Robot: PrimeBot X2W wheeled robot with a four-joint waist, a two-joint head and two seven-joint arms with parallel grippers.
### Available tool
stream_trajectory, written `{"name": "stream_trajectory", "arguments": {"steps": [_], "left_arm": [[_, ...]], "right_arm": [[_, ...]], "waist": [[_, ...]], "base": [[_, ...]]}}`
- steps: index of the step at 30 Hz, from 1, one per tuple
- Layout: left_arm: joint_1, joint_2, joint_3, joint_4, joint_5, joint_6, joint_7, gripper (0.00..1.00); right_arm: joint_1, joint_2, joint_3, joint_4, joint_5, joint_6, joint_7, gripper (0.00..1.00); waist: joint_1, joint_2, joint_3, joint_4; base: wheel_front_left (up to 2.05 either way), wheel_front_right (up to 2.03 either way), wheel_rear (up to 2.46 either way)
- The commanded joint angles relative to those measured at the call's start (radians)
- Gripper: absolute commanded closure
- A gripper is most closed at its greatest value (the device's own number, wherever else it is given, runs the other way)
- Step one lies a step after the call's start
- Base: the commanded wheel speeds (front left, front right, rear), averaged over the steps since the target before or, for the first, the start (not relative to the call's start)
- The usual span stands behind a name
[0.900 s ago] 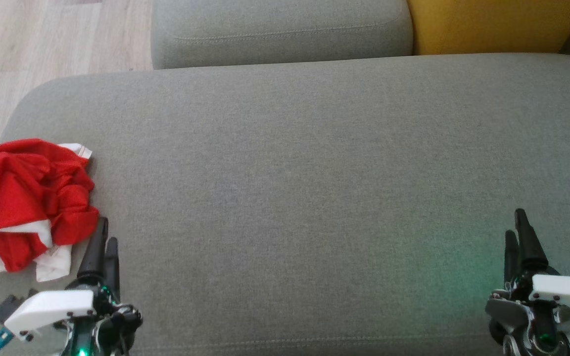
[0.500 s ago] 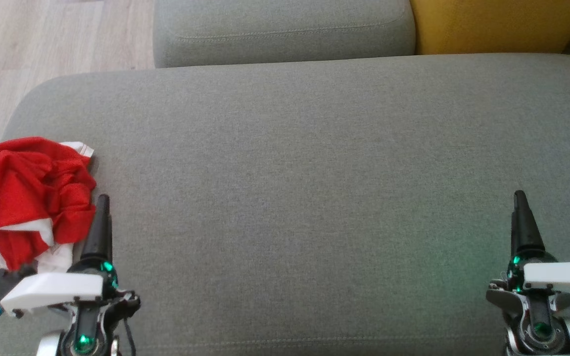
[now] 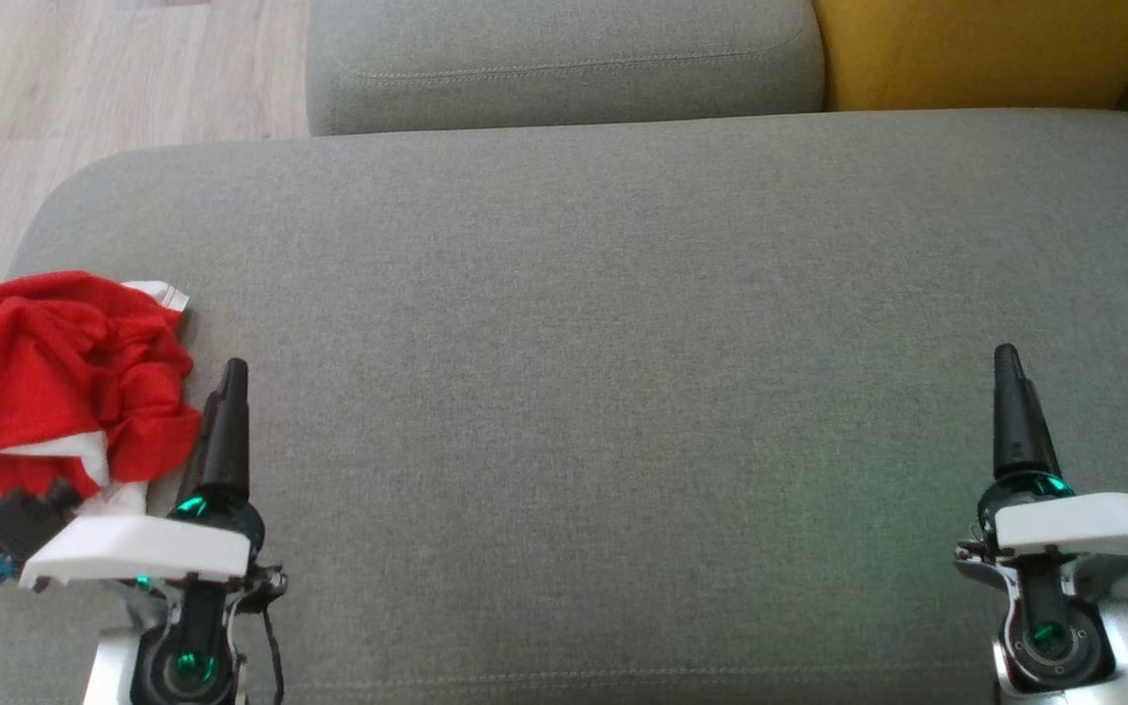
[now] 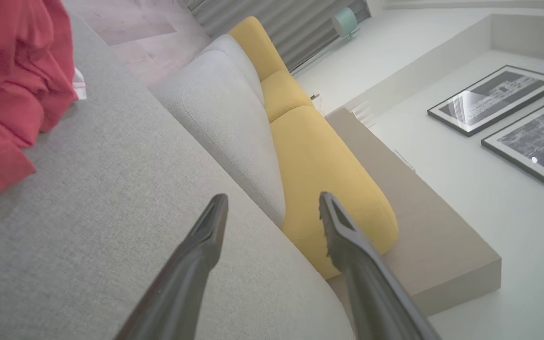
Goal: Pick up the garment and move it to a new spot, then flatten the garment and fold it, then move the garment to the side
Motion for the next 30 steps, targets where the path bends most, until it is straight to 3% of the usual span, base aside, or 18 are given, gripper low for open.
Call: {"name": "stream_trajectory", "arguments": {"steps": [1, 10, 30], "left_arm": [[-0.059, 0.024, 0.006, -0.046, 0.033, -0.004, -0.012, 0.0], [-0.06, 0.042, -0.027, -0.065, 0.198, 0.006, -0.038, 0.0], [-0.046, 0.07, -0.082, -0.051, 0.444, 0.037, -0.094, 0.0]], "right_arm": [[-0.054, -0.02, 0.014, -0.043, -0.037, 0.0, -0.013, 0.0], [-0.054, -0.025, 0.042, -0.061, -0.209, 0.0, -0.032, 0.0], [-0.048, -0.016, 0.083, -0.041, -0.48, 0.0, -0.066, 0.0]], "waist": [[0.0, 0.0, 0.0, 0.0], [0.0, 0.0, 0.003, 0.003], [0.0, 0.0, 0.003, 0.008]], "base": [[0.0, 0.0, 0.0], [0.0, 0.0, 0.0], [0.0, 0.0, 0.0]]}}
